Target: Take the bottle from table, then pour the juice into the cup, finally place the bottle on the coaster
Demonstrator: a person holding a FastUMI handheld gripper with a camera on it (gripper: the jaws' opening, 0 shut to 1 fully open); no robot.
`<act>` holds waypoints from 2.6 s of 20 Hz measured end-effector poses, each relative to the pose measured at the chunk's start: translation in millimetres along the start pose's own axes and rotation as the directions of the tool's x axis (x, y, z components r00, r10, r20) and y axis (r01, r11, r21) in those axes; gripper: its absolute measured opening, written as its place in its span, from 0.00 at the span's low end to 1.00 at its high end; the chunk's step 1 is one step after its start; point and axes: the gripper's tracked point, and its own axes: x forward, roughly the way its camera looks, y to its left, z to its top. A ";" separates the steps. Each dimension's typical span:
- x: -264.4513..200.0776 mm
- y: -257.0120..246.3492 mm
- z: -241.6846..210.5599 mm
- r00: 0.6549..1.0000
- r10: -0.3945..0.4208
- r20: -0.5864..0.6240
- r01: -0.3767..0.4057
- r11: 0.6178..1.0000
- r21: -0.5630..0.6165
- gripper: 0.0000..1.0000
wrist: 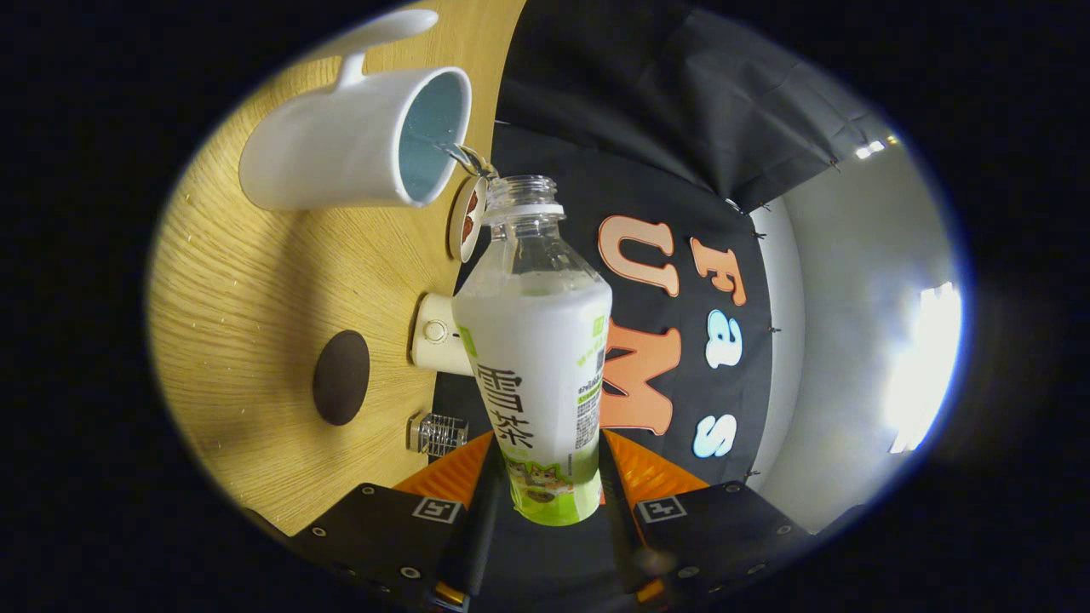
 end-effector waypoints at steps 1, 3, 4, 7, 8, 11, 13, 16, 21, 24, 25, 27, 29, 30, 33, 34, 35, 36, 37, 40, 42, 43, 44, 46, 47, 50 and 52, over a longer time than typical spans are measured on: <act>-0.1 -0.4 0.6 1.000 0.001 0.003 -0.001 1.000 -0.005 0.60; 0.8 -3.1 -0.3 1.000 -0.008 0.007 0.008 1.000 -0.015 0.60; 1.5 -2.3 -0.3 1.000 -0.009 0.009 0.009 1.000 -0.018 0.60; 2.0 -4.5 -0.7 1.000 -0.015 0.016 0.015 0.999 -0.035 0.60; 2.6 -4.7 -0.5 1.000 -0.018 0.019 0.019 0.999 -0.040 0.60; 2.0 -6.4 0.0 0.999 -0.023 0.025 0.025 0.998 -0.054 0.60; 2.4 -6.2 -0.5 0.999 -0.027 0.029 0.028 0.998 -0.060 0.60; 4.3 -8.3 0.5 0.999 -0.036 0.039 0.039 0.996 -0.074 0.60; 4.6 -11.5 1.2 0.997 -0.050 0.055 0.056 0.993 -0.109 0.60; 4.8 -13.9 2.3 0.996 -0.061 0.069 0.069 0.989 -0.132 0.60; 4.5 -14.2 2.5 0.995 -0.065 0.073 0.075 0.987 -0.140 0.60; 5.9 -16.6 2.5 0.995 -0.068 0.079 0.080 0.984 -0.159 0.60; 6.5 -17.3 2.8 0.994 -0.068 0.085 0.082 0.983 -0.166 0.60; 6.4 -17.4 3.6 0.994 -0.068 0.090 0.083 0.982 -0.170 0.60; 3.4 -17.6 5.4 0.991 -0.084 0.102 0.102 0.978 -0.184 0.60; 5.3 -18.0 5.3 0.991 -0.081 0.105 0.100 0.976 -0.193 0.60; 6.7 -20.4 5.4 0.991 -0.079 0.110 0.100 0.974 -0.205 0.60; 6.2 -21.9 6.1 0.990 -0.079 0.116 0.102 0.971 -0.215 0.60; 7.3 -21.6 6.0 0.989 -0.080 0.121 0.105 0.970 -0.221 0.60; 7.7 -22.1 6.6 0.988 -0.084 0.130 0.112 0.967 -0.227 0.60; 7.5 -22.3 7.2 0.987 -0.088 0.138 0.119 0.965 -0.234 0.60; 7.2 -23.1 7.2 0.986 -0.090 0.141 0.122 0.964 -0.238 0.60; 7.3 -23.2 8.6 0.985 -0.090 0.146 0.124 0.962 -0.243 0.60; 8.6 -24.6 8.4 0.984 -0.092 0.154 0.130 0.959 -0.254 0.60; 9.4 -25.1 8.6 0.983 -0.093 0.159 0.133 0.957 -0.259 0.60; 10.0 -26.0 8.6 0.981 -0.096 0.169 0.140 0.952 -0.272 0.60; 9.9 -26.4 8.8 0.980 -0.096 0.174 0.143 0.949 -0.282 0.60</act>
